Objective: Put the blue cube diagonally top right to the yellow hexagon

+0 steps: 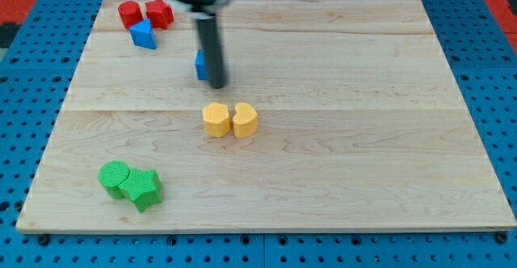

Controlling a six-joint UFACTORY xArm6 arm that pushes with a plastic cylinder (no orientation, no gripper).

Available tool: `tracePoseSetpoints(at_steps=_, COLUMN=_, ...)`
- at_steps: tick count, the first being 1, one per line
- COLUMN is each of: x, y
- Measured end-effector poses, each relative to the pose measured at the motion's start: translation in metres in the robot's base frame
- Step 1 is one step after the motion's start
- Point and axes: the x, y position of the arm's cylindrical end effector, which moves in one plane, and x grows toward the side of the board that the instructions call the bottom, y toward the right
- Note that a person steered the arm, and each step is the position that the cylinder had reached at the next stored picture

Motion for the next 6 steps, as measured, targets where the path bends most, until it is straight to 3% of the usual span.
tracePoseSetpoints(at_steps=1, x=0.019, y=-0.059)
tracePoseSetpoints(at_steps=2, x=0.008, y=-0.114)
tracePoseSetpoints(at_steps=4, x=-0.048, y=0.016)
tracePoseSetpoints(at_steps=5, x=-0.026, y=-0.073)
tracePoseSetpoints(at_steps=6, x=-0.061, y=-0.189)
